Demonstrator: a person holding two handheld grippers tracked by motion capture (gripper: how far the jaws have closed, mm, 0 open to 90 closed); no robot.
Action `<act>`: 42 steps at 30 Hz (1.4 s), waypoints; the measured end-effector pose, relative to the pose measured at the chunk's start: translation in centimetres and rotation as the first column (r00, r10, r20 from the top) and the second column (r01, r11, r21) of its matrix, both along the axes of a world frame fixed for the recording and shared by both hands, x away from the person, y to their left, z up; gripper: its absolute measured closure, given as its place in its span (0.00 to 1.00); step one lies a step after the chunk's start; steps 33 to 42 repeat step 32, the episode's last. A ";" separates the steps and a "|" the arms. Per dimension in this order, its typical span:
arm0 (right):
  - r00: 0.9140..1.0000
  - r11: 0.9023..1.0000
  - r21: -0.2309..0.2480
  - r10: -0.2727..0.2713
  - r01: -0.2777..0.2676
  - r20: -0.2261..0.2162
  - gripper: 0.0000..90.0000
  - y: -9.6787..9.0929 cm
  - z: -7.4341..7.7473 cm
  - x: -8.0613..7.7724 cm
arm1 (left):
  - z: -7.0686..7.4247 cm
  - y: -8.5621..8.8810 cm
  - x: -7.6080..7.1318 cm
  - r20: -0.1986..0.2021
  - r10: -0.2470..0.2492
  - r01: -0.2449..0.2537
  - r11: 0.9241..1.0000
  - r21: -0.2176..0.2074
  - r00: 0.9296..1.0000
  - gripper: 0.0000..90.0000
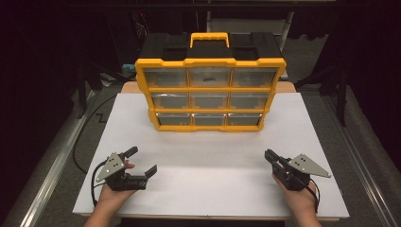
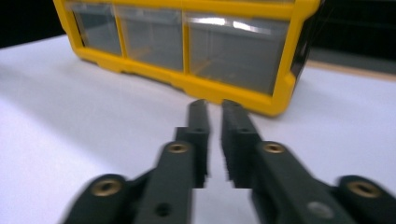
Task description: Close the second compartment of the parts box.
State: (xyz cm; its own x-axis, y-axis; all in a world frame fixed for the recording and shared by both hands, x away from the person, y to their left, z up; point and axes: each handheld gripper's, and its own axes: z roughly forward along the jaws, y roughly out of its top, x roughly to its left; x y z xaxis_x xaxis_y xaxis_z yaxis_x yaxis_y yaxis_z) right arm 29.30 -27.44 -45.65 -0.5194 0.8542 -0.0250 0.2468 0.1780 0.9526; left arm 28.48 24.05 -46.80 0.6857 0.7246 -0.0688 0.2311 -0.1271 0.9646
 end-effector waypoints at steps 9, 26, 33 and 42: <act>0.998 1.000 -0.006 0.008 -0.009 -0.068 0.34 0.1 -0.6 0.6 | 0.1 -0.1 -0.1 0.000 -0.004 0.004 1.000 -0.002 1.000 0.00; 1.000 0.999 0.037 0.009 -0.010 0.029 0.00 0.1 0.4 -0.8 | 0.0 0.3 0.2 -0.008 0.037 -0.037 0.999 0.015 0.999 0.00; 1.000 0.999 0.051 -0.015 0.013 0.023 0.00 -0.7 0.2 -0.5 | 0.0 0.6 0.2 -0.017 0.057 -0.056 0.998 0.009 0.998 0.00; 1.000 0.999 0.051 -0.015 0.013 0.023 0.00 -0.7 0.2 -0.5 | 0.0 0.6 0.2 -0.017 0.057 -0.056 0.998 0.009 0.998 0.00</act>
